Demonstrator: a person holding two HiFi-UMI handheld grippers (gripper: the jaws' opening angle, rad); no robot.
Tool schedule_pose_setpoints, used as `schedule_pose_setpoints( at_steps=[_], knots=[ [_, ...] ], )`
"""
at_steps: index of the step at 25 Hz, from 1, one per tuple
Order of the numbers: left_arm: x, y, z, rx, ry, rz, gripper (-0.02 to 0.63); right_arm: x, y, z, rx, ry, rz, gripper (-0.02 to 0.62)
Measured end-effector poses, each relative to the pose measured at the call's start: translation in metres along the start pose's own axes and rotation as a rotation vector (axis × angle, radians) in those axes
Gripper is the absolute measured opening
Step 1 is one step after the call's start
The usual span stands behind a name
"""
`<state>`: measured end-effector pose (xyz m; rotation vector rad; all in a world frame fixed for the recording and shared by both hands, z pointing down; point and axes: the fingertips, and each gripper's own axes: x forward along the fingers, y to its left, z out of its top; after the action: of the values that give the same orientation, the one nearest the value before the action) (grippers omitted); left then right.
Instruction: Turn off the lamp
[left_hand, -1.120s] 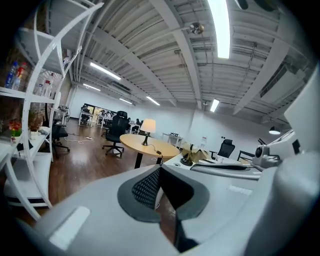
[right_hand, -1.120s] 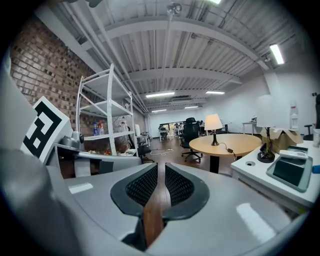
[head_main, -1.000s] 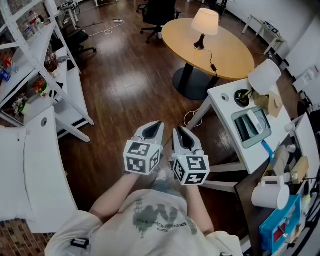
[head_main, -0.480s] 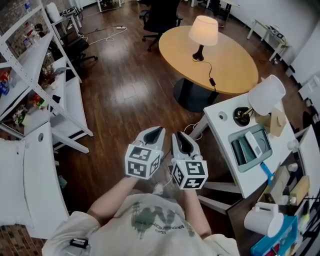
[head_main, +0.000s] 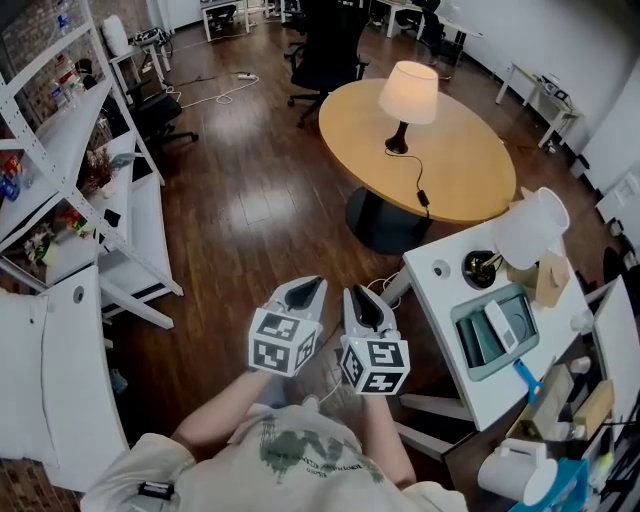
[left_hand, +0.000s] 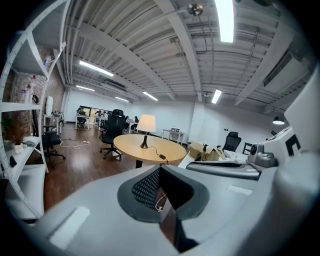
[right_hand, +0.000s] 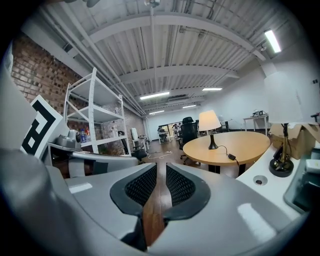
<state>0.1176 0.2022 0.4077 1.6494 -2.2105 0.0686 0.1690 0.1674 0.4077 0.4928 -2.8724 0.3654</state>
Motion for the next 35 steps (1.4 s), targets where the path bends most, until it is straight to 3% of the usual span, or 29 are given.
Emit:
schedule_pose_setpoints(
  at_steps=[4,10,25,35],
  knots=[
    [0.022,0.027,0.009,-0.024,-0.001,-0.005,-0.004,0.031,-0.014,0.008,-0.022,0.004,-0.026,0.055],
    [0.073,0.066,0.041,0.008,-0.002,-0.063,-0.003,0.097,-0.028,0.035,-0.073,0.003,-0.059,0.055],
    [0.147,0.184,0.095,0.011,0.01,-0.213,-0.003,0.228,-0.007,0.067,-0.01,-0.014,-0.209,0.057],
    [0.176,0.187,0.097,0.016,0.027,-0.323,-0.003,0.235,-0.023,0.067,0.031,-0.043,-0.324,0.055]
  ],
)
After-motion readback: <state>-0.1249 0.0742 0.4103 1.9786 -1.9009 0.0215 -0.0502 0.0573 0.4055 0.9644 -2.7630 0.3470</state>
